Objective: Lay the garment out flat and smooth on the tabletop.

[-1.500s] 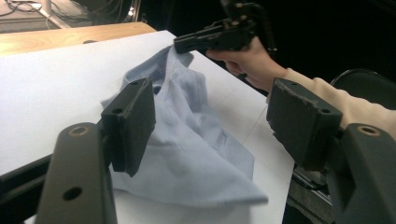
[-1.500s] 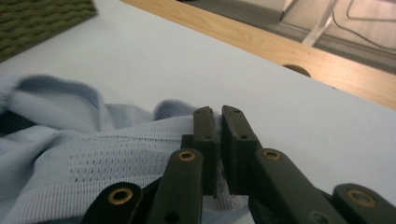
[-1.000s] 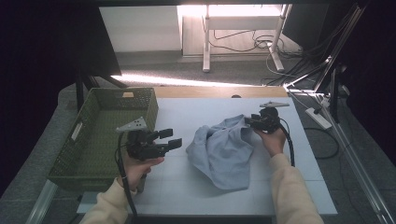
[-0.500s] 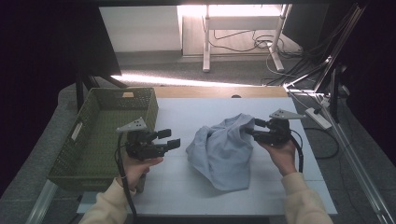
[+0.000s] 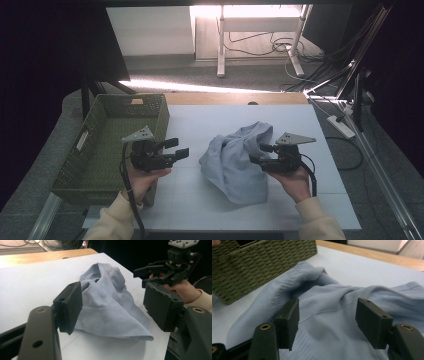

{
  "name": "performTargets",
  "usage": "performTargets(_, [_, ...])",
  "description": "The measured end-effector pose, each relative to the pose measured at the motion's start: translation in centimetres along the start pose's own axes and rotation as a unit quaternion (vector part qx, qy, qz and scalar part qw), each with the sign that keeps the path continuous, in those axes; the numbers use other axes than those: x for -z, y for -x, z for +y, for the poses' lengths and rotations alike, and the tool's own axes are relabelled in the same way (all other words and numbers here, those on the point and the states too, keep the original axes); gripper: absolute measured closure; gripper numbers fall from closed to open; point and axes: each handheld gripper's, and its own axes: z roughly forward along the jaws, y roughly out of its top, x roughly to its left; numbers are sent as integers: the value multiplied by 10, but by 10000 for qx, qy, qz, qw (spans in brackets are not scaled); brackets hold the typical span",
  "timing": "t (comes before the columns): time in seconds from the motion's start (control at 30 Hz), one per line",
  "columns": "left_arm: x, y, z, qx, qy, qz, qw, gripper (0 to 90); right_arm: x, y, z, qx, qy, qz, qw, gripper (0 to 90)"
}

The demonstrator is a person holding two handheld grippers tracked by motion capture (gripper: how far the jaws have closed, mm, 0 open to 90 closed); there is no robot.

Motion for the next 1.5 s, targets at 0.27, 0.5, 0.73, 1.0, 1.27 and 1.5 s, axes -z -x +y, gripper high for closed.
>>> performTargets(0.27, [3,2,3,-77,-1,0,10000,315,-9,-11,-8,86,-284,124,9995,346])
performTargets(0.5, [4,1,3,-131,-28,75,9999,316,-19,-22,-15,203,-563,163,9981,322])
performTargets(0.73, [6,-1,1,-114,-53,109,9999,316,-37,-20,-15,265,-680,-70,9973,320])
performTargets(1.0, [9,-3,1,-84,-14,126,9999,315,-61,-14,-26,495,-1262,-548,9893,441])
performTargets(1.27, [11,-2,1,-108,13,127,9999,316,-54,-1,-26,708,-1373,-707,9855,899])
performTargets(1.5, [10,-2,0,-104,-8,122,9999,316,-36,9,-18,499,-895,-391,9940,789])
